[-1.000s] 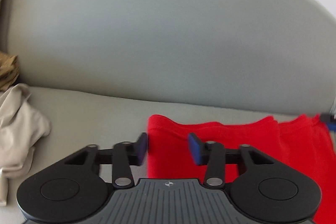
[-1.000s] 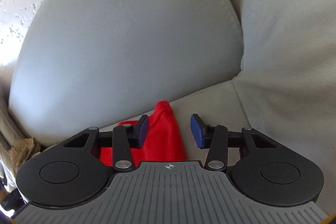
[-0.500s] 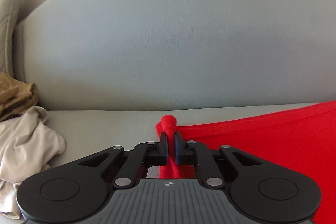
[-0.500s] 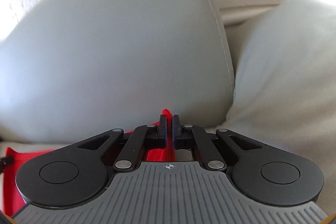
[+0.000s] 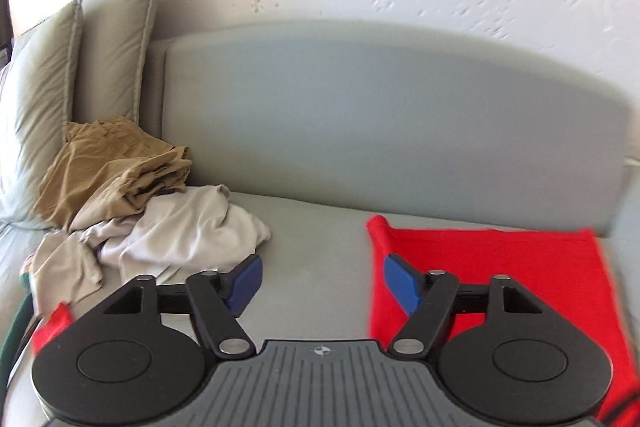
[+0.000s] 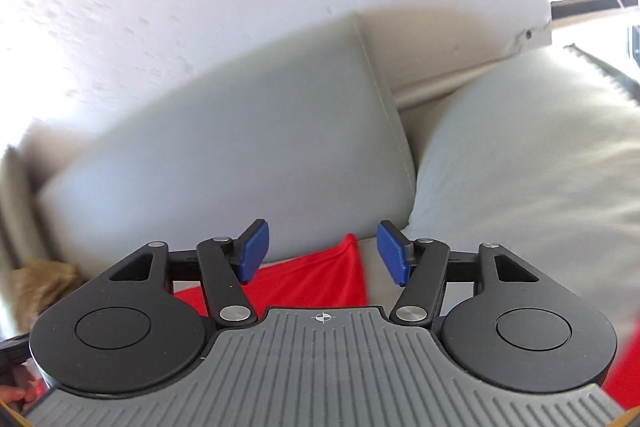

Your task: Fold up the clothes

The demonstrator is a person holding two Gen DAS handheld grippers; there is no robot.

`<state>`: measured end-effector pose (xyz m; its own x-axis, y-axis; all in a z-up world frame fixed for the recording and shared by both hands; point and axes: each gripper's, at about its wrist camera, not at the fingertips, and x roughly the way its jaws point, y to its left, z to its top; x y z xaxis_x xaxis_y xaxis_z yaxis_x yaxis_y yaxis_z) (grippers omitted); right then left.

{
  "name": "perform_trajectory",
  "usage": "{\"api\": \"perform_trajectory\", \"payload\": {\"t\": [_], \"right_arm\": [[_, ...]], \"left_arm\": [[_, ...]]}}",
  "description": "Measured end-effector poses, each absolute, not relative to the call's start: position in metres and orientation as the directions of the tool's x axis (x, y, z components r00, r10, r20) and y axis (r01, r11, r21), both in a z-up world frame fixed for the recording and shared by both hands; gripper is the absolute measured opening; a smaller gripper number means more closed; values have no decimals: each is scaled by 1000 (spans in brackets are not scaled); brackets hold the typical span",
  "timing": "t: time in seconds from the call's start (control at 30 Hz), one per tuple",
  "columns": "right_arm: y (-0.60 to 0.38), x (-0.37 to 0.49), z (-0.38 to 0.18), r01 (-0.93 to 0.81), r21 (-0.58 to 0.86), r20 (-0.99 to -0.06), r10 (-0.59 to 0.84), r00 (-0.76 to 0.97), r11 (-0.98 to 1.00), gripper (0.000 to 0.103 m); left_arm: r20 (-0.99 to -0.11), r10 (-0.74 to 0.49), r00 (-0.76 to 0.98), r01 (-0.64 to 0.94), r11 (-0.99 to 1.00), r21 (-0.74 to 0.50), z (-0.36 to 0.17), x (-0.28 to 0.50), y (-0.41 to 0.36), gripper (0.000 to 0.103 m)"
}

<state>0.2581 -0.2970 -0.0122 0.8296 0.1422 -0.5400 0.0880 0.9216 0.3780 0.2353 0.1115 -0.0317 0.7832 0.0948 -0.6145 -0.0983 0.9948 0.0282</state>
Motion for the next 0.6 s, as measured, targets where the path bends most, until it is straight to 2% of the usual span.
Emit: {"api": "perform_trajectory", "payload": {"t": [0.07, 0.2, 0.27, 0.37, 0.43, 0.47, 0.5, 0.53, 0.57, 0.6], "right_arm": [[-298, 212, 20, 48, 370, -519, 164, 839, 928, 81], [-303, 130, 61, -26, 372, -485, 218, 847, 928, 83], [-303, 93, 70, -47, 398, -474, 249, 845, 916, 90], [-294, 61, 59, -55, 433, -513, 296, 806, 900, 93], [-288, 47, 30, -32, 466, -562, 324, 761, 884, 93], [-283, 43, 9, -14, 491, -594, 347, 726, 871, 90], [-278, 39, -12, 3, 515, -621, 371, 691, 857, 81], [-272, 37, -33, 18, 516, -644, 374, 667, 856, 34], [-266, 36, -55, 33, 505, -667, 366, 649, 862, 4], [-259, 35, -76, 47, 494, -690, 358, 629, 868, 3]], "left_arm": [[-624, 61, 779, -69, 998, 12, -10, 190, 112, 75], [-663, 6, 749, -20, 1000, -14, 0, 118, 108, 78], [-686, -25, 727, 0, 999, -36, -8, 92, 102, 79], [-731, -59, 680, 29, 998, -53, -39, 63, 79, 79], [-747, -73, 661, 45, 997, -58, -62, 47, 60, 79], [-746, -59, 664, 40, 998, -43, -76, 40, 50, 79], [-743, -43, 668, 33, 999, -28, -86, 34, 41, 75], [-740, -26, 673, 27, 1000, -11, -98, 29, 31, 69], [-733, -8, 680, 20, 1000, 8, -108, 24, 22, 61], [-742, 12, 670, 4, 1000, 19, -115, 20, 15, 33]]}}
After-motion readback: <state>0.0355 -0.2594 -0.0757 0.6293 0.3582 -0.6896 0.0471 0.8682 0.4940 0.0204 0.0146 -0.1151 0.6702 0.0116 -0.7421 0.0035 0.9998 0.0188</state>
